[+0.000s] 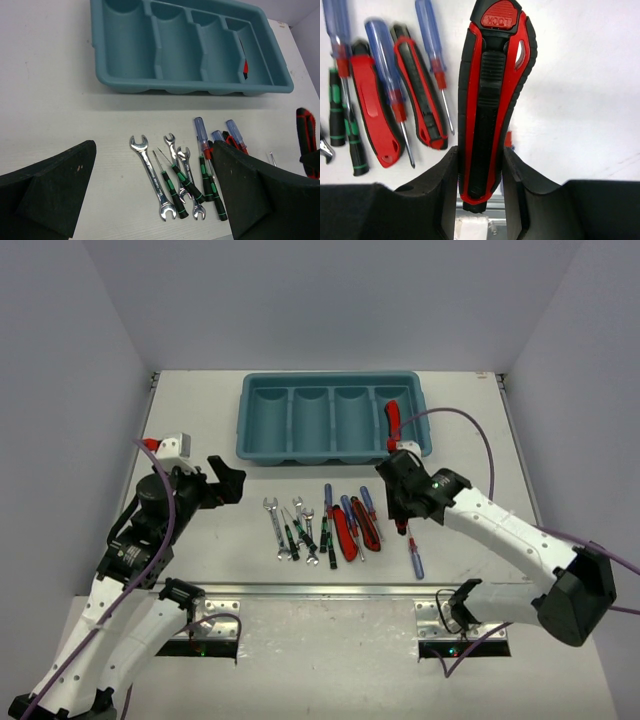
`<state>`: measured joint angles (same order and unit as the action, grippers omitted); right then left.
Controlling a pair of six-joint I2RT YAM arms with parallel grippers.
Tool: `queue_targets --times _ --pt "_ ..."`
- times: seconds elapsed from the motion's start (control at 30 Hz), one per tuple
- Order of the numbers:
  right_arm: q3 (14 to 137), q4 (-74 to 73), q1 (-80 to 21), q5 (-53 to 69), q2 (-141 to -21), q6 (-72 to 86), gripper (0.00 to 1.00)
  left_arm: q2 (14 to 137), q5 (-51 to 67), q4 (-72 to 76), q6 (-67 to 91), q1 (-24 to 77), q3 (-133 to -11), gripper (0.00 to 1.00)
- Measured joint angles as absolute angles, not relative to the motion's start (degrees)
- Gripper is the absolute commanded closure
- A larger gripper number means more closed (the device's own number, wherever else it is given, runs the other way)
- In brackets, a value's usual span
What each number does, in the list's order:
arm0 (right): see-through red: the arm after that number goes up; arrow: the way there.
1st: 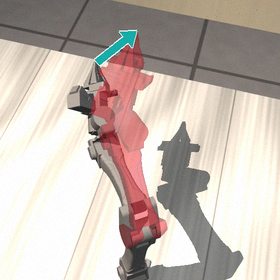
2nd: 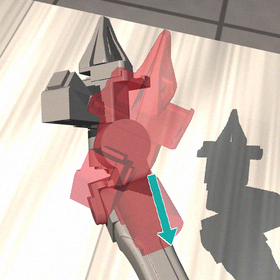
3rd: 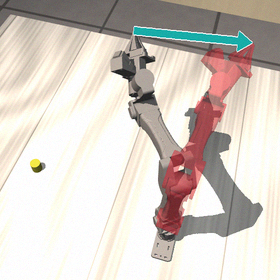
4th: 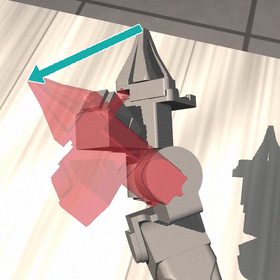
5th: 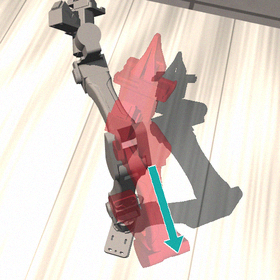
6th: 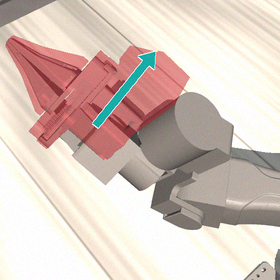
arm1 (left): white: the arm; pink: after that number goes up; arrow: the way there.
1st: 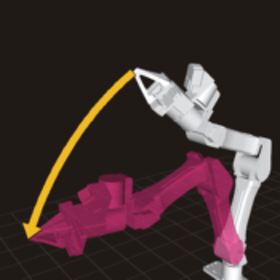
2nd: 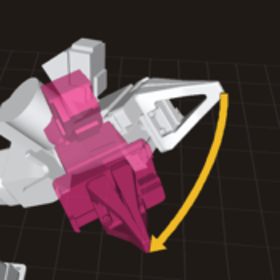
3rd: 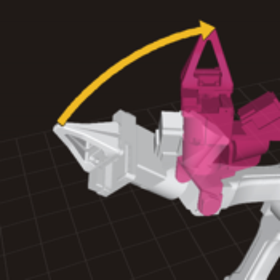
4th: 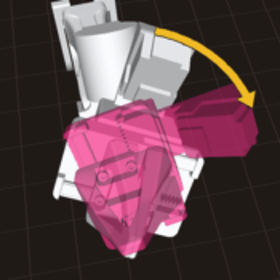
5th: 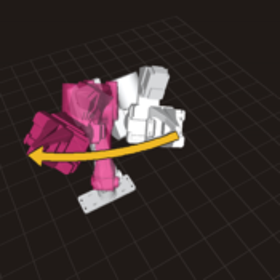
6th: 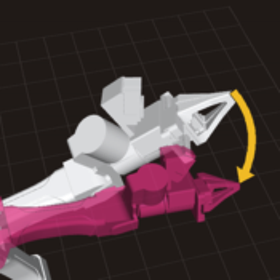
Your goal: Sort the tools into containers
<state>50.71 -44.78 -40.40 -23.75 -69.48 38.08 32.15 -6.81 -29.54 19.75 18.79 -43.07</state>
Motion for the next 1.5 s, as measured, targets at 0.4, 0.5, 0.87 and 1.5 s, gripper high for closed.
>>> queue_targets --times 0.4,0.5,0.87,1.5 --pt "90.83 -45.68 -21.65 -22.32 -100.21 20.06 0.77 32.99 -6.72 -29.52 19.64 18.81 -43.07 0.0" --pt "100.15 -46.1 -19.7 -21.67 -109.98 17.14 0.67 32.99 -6.34 -29.41 19.55 18.81 -43.05 0.0" --pt "115.55 -53.43 -18.47 -21.74 -123.84 12.66 0.22 33.77 -3.54 -28.61 18.69 18.81 -43.05 0.0" --pt "54.2 -33.67 -41.31 -12.63 -91.65 26.65 0.56 33.41 -3.59 -28.5 18.48 18.83 -43.05 0.0"
